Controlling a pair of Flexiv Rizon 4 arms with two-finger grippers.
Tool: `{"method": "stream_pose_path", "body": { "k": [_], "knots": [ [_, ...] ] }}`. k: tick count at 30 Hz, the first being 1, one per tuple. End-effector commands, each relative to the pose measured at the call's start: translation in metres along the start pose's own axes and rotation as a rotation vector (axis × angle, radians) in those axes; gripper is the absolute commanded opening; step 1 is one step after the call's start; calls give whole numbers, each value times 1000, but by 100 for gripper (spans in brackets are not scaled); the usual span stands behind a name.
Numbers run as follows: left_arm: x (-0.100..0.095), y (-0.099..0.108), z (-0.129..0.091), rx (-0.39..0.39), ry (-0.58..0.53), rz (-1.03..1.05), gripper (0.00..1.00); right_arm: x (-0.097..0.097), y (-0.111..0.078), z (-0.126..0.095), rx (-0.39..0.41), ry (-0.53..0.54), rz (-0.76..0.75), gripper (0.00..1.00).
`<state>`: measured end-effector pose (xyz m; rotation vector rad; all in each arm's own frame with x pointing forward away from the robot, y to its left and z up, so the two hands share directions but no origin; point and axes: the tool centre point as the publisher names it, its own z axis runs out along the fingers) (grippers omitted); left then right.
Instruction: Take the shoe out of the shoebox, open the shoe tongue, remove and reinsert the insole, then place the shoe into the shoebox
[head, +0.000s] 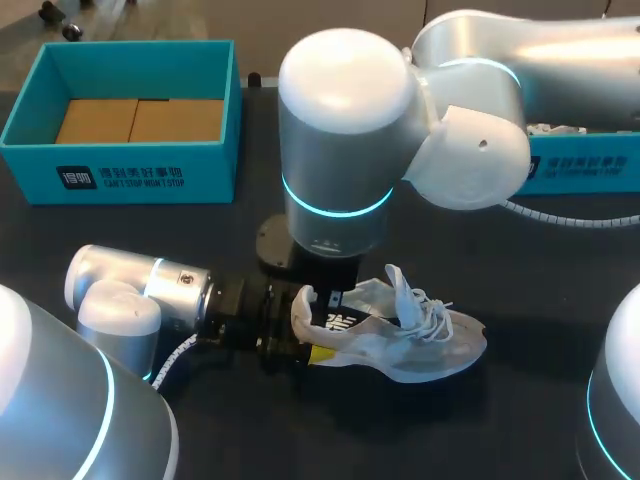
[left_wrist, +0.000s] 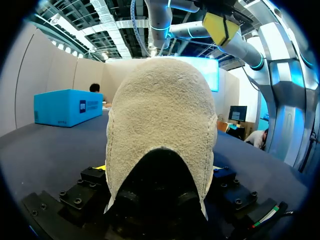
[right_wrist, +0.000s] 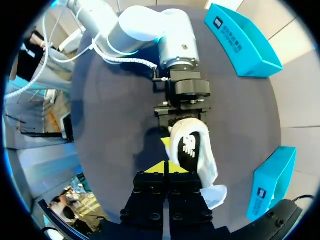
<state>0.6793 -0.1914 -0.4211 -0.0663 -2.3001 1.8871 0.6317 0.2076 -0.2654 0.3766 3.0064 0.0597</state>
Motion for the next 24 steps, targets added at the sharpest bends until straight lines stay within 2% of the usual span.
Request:
{"method": "stream_pose_path", "body": {
  "k": [1, 5, 7, 16, 24],
  "knots": [
    [-1, 3, 1, 0, 0, -1, 0, -12, 1, 18, -5, -14, -28, 0],
    [-1, 3, 1, 0, 0, -1, 0, -28, -3, 34, 11, -9, -13, 0],
    [-1, 3, 1, 0, 0, -1, 0, -32, -5, 40, -7, -3, -17, 0],
    [-1, 3, 1, 0, 0, -1, 0, -37, -3, 73, 10, -13, -40, 0],
    [-1, 3, 1, 0, 0, -1, 0, -42, -14, 92, 1, -17, -27, 0]
  ]
}}
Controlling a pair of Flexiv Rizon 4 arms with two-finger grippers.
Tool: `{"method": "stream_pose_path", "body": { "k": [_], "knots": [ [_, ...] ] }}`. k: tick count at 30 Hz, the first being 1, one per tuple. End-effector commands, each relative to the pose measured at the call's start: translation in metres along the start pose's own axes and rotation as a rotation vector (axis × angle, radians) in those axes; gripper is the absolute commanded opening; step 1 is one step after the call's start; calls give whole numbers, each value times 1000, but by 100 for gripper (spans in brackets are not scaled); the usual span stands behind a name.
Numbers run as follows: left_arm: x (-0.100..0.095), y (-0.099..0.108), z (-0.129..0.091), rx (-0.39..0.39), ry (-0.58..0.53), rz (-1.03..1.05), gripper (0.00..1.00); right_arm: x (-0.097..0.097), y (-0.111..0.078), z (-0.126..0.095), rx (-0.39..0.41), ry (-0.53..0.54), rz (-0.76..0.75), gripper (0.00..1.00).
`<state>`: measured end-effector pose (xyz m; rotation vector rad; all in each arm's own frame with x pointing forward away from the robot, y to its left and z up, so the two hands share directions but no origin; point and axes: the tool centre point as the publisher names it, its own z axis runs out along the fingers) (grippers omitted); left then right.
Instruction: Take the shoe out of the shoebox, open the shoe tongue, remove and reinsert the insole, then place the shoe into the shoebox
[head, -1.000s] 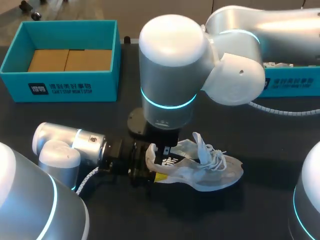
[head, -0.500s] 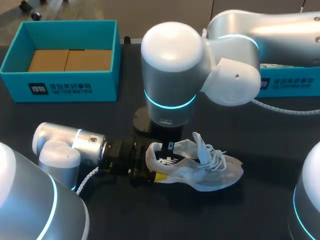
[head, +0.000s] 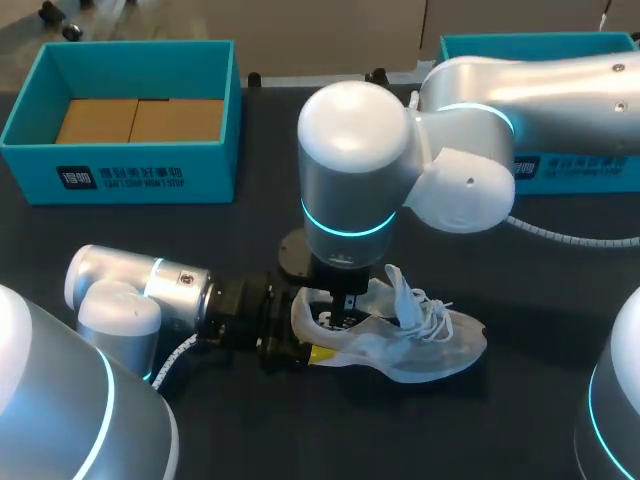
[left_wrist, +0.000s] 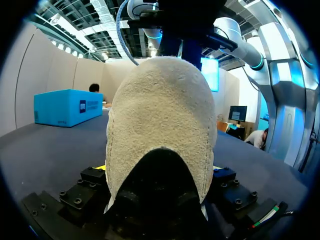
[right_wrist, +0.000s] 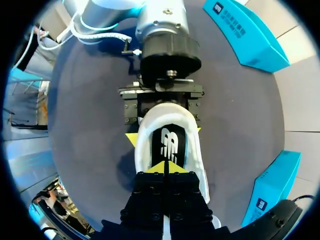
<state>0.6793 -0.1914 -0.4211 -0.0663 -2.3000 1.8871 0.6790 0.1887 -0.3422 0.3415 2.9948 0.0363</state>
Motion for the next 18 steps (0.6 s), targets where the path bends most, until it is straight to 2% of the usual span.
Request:
{"method": "stream_pose_path", "body": {
  "k": [1, 10, 18],
  "knots": [
    [-1, 4, 1, 0, 0, -1, 0, 1, -3, 12, -10, -2, -6, 0],
    [-1, 4, 1, 0, 0, -1, 0, -4, -2, 32, -3, 3, -25, 0],
    [-1, 4, 1, 0, 0, -1, 0, 1, -14, 42, 7, 24, 6, 0]
  ]
}}
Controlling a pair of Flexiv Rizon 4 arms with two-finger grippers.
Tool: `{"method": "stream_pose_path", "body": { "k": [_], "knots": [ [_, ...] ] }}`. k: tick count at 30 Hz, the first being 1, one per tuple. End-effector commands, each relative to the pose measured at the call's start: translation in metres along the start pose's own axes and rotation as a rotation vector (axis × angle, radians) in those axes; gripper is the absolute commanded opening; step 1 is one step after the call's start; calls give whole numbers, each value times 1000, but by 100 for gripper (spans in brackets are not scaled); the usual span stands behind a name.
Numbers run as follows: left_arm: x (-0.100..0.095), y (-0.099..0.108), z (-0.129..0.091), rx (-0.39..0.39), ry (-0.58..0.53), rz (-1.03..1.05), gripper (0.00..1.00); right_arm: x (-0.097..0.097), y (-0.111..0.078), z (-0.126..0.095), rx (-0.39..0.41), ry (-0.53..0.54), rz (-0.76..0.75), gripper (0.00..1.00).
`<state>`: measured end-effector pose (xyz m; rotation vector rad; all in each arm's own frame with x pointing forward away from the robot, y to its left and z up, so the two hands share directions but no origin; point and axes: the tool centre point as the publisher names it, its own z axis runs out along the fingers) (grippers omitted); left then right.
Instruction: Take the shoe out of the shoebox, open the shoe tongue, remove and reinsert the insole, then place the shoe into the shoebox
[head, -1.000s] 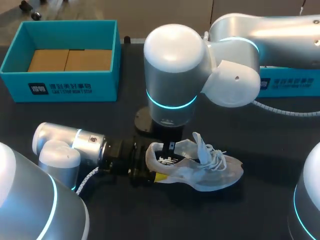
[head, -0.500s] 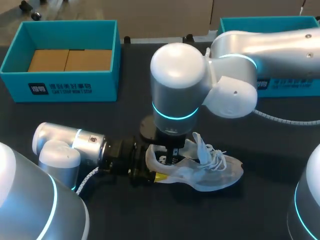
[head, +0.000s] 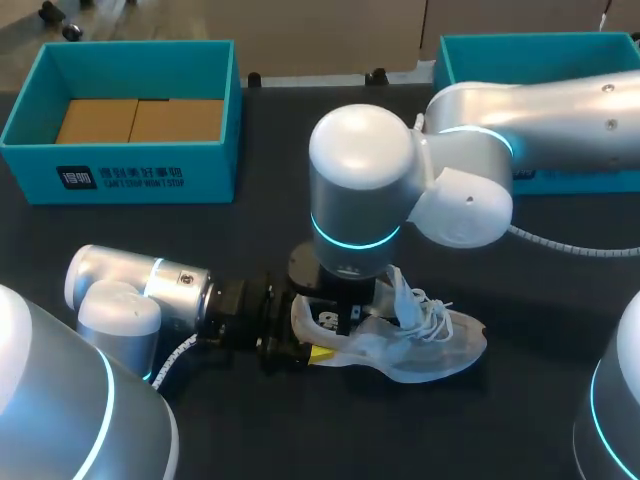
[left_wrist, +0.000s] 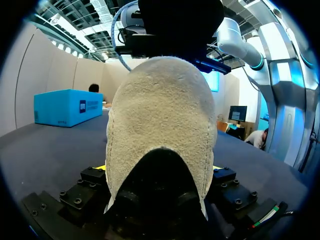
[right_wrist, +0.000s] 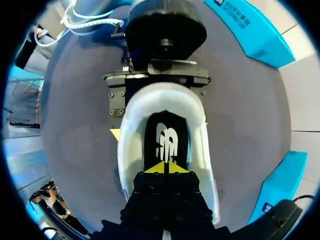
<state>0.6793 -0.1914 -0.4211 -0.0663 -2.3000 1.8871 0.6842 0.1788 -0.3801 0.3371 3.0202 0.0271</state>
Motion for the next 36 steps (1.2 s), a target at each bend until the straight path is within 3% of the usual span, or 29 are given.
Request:
{"method": "stream_pose_path", "body": {
  "k": [1, 9, 18, 24, 36],
  "knots": [
    [-1, 4, 1, 0, 0, -1, 0, 5, -8, 4, -1, 0, 20, 0],
    [-1, 4, 1, 0, 0, -1, 0, 4, -36, -2, 5, -20, 106, 0],
    [-1, 4, 1, 0, 0, -1, 0, -6, -45, -2, 6, -27, 139, 0],
    [-1, 4, 1, 0, 0, -1, 0, -10, -44, 3, -4, -15, 132, 36],
    [-1, 4, 1, 0, 0, -1, 0, -6, -36, 26, 19, 55, 112, 40]
  ]
}}
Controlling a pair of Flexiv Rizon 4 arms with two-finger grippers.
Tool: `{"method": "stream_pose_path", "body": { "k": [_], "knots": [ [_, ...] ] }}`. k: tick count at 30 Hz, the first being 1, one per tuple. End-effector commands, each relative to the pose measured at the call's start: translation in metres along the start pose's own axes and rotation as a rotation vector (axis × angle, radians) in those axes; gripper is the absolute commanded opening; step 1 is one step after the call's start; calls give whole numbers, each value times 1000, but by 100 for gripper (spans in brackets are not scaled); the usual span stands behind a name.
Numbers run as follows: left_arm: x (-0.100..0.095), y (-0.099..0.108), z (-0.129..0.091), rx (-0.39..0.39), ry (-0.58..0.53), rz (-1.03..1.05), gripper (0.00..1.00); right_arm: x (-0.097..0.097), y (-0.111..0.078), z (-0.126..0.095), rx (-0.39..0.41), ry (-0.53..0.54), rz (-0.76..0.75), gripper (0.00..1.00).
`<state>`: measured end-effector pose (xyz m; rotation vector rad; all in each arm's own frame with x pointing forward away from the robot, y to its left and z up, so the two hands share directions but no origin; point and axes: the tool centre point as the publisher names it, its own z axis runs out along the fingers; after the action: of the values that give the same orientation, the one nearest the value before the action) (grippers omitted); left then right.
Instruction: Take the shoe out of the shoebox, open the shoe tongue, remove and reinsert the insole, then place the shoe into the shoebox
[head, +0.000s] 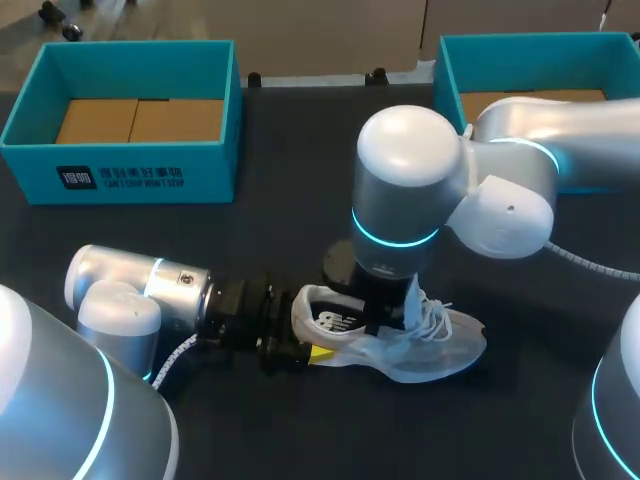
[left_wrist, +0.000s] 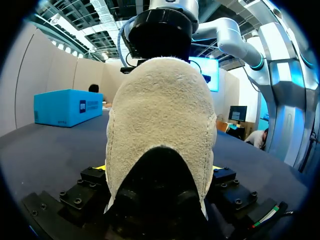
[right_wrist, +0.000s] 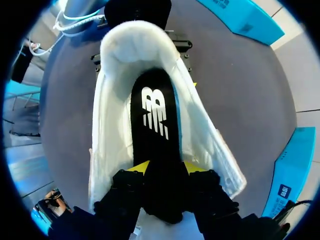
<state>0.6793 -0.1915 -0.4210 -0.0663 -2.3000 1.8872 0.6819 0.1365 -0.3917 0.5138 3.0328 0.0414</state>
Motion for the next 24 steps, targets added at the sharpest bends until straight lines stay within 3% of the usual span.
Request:
{"method": "stream_pose_path", "body": {
  "k": [1, 19, 24],
  "knots": [
    [-1, 4, 1, 0, 0, -1, 0, 1, 6, 19, 21, 24, -2, 40],
    [-1, 4, 1, 0, 0, -1, 0, 13, 5, 33, 21, 91, 0, 55],
    [-1, 4, 1, 0, 0, -1, 0, 27, 6, 44, 13, 142, -10, 50]
  ]
}}
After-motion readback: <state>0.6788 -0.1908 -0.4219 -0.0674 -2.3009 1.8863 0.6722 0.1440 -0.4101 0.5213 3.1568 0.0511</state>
